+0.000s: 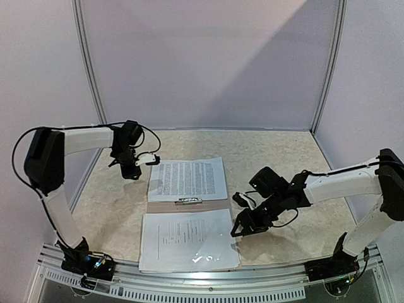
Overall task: Put the files into the folder
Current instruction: Rotate the folder with files at the center of the board, then pick up the folder with files from the center of the board.
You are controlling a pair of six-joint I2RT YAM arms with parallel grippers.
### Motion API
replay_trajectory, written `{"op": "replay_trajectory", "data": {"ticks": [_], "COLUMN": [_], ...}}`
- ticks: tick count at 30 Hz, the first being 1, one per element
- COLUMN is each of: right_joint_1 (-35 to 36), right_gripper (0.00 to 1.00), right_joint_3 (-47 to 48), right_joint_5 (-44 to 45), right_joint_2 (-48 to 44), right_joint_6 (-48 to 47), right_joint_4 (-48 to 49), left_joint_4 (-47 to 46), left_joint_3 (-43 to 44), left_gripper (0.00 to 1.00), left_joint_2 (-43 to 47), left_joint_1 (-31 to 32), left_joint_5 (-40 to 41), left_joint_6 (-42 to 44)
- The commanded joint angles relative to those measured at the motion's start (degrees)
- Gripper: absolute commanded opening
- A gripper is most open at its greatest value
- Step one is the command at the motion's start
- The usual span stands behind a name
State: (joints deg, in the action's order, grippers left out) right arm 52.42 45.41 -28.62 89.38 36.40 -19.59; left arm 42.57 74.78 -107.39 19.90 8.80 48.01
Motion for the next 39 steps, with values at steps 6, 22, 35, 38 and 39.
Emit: {"op": "replay_trajectory", "data": {"ticks": [6,22,35,38,39], "right_joint_1": [-0.2,2.5,2.7,2.7,2.8], "right_gripper": [0.53,0.58,0.59,0.58,0.57], "right_joint_3": [-14.2,-19.4,-14.8,-13.6,-12.1], "right_joint_5": [-1.7,-5.2,-3.6,-3.8,-3.6], "right_joint_2": [-10.9,2.9,7.2,6.9,6.2], "right_joint_6": [17.0,28.9,30.0,29.7,27.7], "right_joint_4": [6.9,33.9,39.2,37.8,34.7], "left_joint_4": [17.7,11.1,8.0,8.0,8.2], "left_joint_3": [-14.3,-30.0,-27.2,-26.9,-26.8], "left_gripper": [0.39,0.39,0.37,0.38,0.38], "left_joint_2": [19.4,18.9,11.9,12.6,12.7], "left_joint_1": [4.1,30.5,26.6,25.9,25.5], "left_joint_5": [-18.2,-16.9,-7.6,-7.8,-7.6], "left_joint_6": [1.8,-1.2,-0.7,-0.6,-0.6]}}
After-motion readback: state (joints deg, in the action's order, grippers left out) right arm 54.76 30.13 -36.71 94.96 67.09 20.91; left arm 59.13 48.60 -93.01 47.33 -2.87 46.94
